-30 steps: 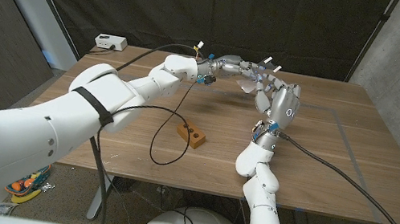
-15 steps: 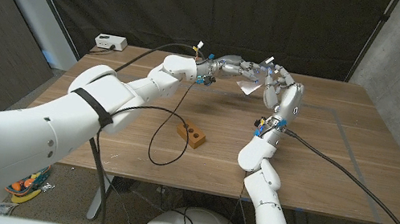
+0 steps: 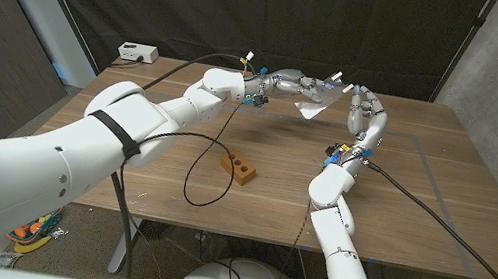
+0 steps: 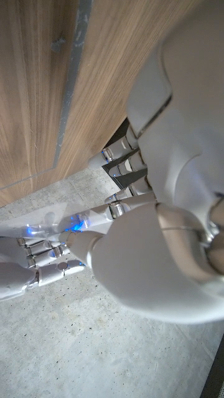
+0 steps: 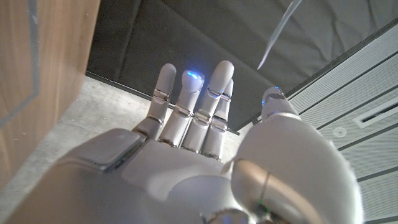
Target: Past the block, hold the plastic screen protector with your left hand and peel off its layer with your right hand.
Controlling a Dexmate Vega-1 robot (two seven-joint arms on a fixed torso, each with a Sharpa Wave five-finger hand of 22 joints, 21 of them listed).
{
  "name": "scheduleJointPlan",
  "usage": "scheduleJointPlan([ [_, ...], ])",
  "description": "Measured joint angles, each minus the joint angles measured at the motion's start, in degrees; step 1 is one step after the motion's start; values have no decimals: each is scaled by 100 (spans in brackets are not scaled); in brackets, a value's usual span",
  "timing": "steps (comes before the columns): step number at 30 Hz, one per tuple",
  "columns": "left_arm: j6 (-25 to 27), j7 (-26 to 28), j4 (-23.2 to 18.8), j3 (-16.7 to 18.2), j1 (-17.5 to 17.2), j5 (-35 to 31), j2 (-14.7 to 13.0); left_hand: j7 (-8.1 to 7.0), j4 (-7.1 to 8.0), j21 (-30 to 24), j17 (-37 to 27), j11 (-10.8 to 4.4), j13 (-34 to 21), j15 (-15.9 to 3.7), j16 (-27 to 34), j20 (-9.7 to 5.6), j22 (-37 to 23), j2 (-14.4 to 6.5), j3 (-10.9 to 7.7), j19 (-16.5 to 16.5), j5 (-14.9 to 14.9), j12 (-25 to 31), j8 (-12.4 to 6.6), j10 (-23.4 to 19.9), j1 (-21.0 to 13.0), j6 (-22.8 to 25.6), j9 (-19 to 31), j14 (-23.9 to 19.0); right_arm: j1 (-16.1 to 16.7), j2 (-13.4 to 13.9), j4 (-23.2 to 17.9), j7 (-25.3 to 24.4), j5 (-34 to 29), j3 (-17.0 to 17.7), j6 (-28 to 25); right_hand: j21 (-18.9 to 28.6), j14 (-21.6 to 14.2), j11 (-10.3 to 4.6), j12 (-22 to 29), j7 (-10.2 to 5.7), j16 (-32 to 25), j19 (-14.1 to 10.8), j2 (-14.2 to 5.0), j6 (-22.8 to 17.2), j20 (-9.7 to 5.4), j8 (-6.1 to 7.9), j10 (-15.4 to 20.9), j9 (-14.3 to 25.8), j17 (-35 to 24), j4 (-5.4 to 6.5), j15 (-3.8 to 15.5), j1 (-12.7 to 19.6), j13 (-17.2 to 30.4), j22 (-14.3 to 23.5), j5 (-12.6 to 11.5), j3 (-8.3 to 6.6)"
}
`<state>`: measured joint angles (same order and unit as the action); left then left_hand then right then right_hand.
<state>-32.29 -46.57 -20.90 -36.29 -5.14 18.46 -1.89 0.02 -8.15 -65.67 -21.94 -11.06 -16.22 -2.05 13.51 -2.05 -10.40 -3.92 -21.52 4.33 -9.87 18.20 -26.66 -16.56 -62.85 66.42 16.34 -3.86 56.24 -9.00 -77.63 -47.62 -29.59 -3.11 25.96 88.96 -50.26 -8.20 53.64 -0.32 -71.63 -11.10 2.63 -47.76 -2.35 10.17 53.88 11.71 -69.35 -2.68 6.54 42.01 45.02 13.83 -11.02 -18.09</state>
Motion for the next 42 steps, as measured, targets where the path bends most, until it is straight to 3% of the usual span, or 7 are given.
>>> scheduleJointPlan([
  [4, 14, 28, 0, -1, 2, -13, 1, 0, 0, 0, 0, 0, 0, 0, 0, 0, 0, 0, 0, 0, 0, 0, 18, 0, 0, 0, 1, 0, -48, 32, 70, 46, 290, -12, -7, 0, 0, 19, 83, 3, -23, 0, -10, -9, 0, 60, 26, 0, 35, -33, 0, -10, -15, -10, 0, 33],
  [9, 43, 58, 1, -26, 26, -23, 2, 0, 0, 0, 0, 0, 0, 0, 0, 0, 0, 0, 0, 0, 0, 0, 22, 0, 0, 0, 4, 0, -67, 55, 109, 137, 575, -20, 152, 0, -92, 23, 305, -1, -186, -23, -64, -440, 23, 171, 349, 0, -47, -65, 29, -64, 45, -26, 0, 65],
  [16, 247, 264, 16, -89, 65, -72, 3, 0, 0, 0, 1, 0, 0, 0, 0, 0, 0, 0, 1, 0, 1, 0, 34, 0, 0, 0, 4, 0, -180, 191, 355, 256, 722, -87, 521, 25, -169, -22, 401, -69, -348, -126, -165, -609, -1, 170, 456, -26, -88, -263, 43, 155, 51, -26, -22, -10],
  [22, 378, 393, 23, -144, 93, -95, 3, 0, 0, 0, 1, 21, -1, 0, 0, 1, 0, 0, 1, -1, 1, 0, 36, 21, 0, 1, 16, 0, -214, 266, 386, 438, 753, -134, 579, 25, -188, -52, 422, -106, -404, -126, -168, -646, -1, 170, 492, -26, -109, -343, 63, 243, 25, -26, -44, -27],
  [32, 482, 509, 29, -225, 133, -105, -13, -1, 1, 0, 1, 21, -1, 0, 0, 21, 0, 0, 1, 20, 1, 0, 38, 21, 0, 1, 14, 0, -217, 307, 213, 582, 627, -196, 86, 42, -188, -56, 529, -81, -466, -249, -145, -886, -1, 170, 630, -26, -109, -389, 62, 265, 30, -25, -66, -9],
  [42, 532, 554, 33, -267, 161, -104, -26, -2, 1, 0, 1, 21, -1, 0, 0, 21, 0, 29, 1, 20, 1, -1, 39, 21, 29, 2, -18, 0, -238, 275, 11, 399, 505, -304, -473, 41, -188, -46, 509, -32, -511, -248, -121, -696, -1, 67, 534, -25, -92, -405, 62, 241, -16, -10, -66, 8],
])
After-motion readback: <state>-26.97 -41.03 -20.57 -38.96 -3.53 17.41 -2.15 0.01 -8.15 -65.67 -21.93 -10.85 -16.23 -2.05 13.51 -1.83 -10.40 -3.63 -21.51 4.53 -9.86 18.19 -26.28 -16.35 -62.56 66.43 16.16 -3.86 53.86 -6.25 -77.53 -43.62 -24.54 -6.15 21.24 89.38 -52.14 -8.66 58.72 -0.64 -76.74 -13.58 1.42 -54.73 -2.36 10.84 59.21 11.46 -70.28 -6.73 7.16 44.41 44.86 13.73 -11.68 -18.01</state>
